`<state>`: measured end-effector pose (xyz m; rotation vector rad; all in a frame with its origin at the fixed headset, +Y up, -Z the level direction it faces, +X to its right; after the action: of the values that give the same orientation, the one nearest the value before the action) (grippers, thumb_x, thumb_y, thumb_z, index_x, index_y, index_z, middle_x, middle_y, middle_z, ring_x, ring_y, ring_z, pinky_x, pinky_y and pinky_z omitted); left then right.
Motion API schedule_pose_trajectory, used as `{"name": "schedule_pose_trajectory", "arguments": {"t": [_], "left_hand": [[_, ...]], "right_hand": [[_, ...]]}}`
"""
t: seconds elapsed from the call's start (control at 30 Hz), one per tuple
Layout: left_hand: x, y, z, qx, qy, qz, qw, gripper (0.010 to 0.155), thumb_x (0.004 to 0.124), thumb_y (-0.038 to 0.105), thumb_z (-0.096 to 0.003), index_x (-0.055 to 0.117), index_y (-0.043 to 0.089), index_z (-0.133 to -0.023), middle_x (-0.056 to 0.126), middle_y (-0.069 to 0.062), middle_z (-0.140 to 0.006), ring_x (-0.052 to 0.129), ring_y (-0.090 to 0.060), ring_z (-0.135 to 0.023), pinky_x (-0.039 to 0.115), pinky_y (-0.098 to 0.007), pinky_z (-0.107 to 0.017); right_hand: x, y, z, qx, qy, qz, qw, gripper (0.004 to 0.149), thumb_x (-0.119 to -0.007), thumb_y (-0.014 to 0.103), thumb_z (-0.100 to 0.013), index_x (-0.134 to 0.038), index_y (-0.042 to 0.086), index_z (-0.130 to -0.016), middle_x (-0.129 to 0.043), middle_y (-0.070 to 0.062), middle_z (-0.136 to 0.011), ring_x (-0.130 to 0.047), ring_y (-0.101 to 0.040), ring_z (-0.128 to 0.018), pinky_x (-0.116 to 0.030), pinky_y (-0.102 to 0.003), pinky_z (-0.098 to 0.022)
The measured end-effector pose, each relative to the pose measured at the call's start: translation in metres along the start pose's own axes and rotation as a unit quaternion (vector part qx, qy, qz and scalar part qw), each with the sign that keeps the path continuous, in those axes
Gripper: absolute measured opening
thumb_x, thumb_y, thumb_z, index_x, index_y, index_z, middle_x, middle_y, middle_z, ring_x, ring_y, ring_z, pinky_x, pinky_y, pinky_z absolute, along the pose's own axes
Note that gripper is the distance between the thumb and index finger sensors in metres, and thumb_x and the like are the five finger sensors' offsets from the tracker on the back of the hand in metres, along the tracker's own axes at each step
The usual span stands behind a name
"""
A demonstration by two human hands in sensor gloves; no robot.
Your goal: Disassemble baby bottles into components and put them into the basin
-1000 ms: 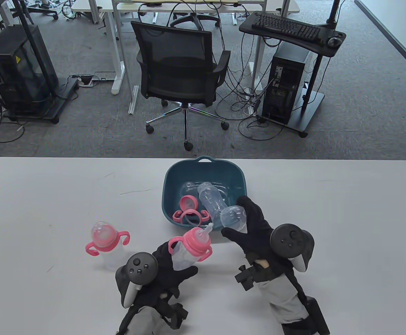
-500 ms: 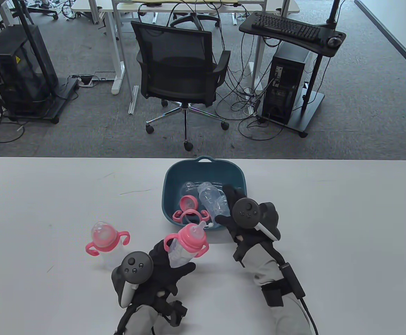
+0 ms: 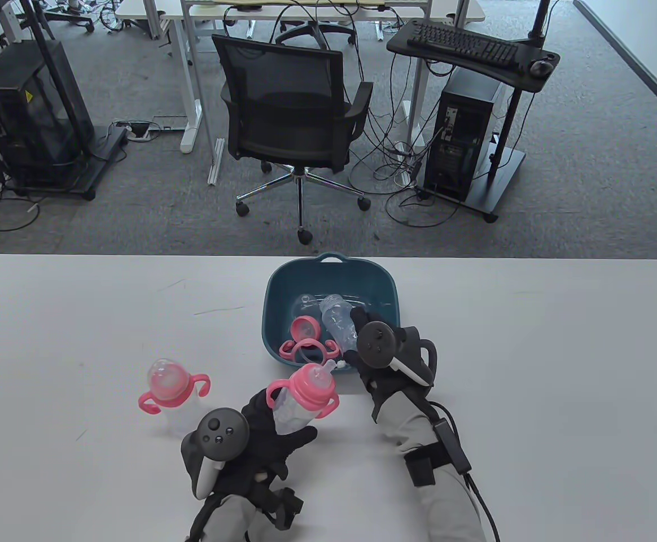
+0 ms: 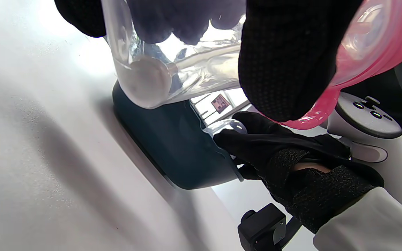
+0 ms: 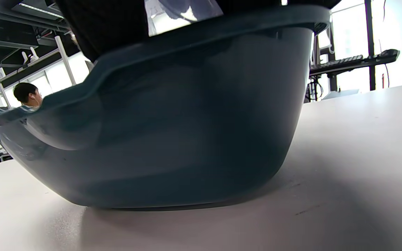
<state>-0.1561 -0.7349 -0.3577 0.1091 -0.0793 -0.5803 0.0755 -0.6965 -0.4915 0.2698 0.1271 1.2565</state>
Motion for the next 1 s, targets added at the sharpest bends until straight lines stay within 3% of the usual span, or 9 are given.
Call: {"name": "schedule_pose_trajectory", "arguments": {"t": [0.33,0.7,0.83,1.0], "left_hand": [[0.002,0.000,0.000,-0.002,-0.006,-0.009,1.000,0.093,0.098,0.047,-0.0367,0.038,0.031,-0.106,0.044,-0.001,-0.107,0.053,-0.033,-0.105,0.050,-0.062,-0.072],[0.009,0.001,-0.001,-0.003,-0.015,-0.035,0.999,0.092,0.098,0.046,-0.0363,0.039,0.031,-0.105,0.044,-0.001,-0.107,0.053,-0.033,-0.105,0.050,-0.062,-0.072],[0.008,0.001,0.000,-0.002,-0.014,-0.046,0.999,0.092,0.098,0.045,-0.0364,0.039,0.031,-0.105,0.044,-0.001,-0.107,0.052,-0.032,-0.105,0.049,-0.062,-0.072],[0.009,0.005,0.001,0.006,-0.014,-0.059,0.998,0.092,0.099,0.045,-0.0362,0.040,0.031,-0.105,0.044,-0.001,-0.107,0.052,-0.033,-0.105,0.049,-0.062,-0.072]], "right_hand": [[0.033,-0.003,0.025,0.030,-0.054,-0.072,0.995,0.076,-0.082,0.037,-0.052,-0.040,0.013,-0.111,-0.050,-0.020,-0.112,-0.059,-0.048,-0.098,-0.050,-0.069,-0.066],[0.072,0.003,0.079,0.081,-0.113,-0.231,0.963,0.065,-0.080,0.037,-0.054,-0.054,0.013,-0.109,-0.063,-0.019,-0.107,-0.068,-0.048,-0.093,-0.053,-0.069,-0.064],[0.076,0.007,0.091,0.092,-0.100,-0.297,0.945,0.065,-0.080,0.039,-0.054,-0.057,0.011,-0.108,-0.066,-0.020,-0.106,-0.071,-0.050,-0.090,-0.054,-0.069,-0.063],[0.073,0.017,0.102,0.112,-0.061,-0.324,0.937,0.069,-0.080,0.045,-0.054,-0.057,0.010,-0.109,-0.065,-0.023,-0.106,-0.069,-0.052,-0.090,-0.054,-0.070,-0.062]]}}
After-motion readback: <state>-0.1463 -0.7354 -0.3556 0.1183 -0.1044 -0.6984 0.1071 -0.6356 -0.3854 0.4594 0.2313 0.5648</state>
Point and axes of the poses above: the tracker on the back of each hand, its own y axis roughly to the thumb side, its own z axis roughly from the fingertips to the wrist, x = y × z, the point moved 3 cm from there along -z, roughly from the wrist to the fingertips
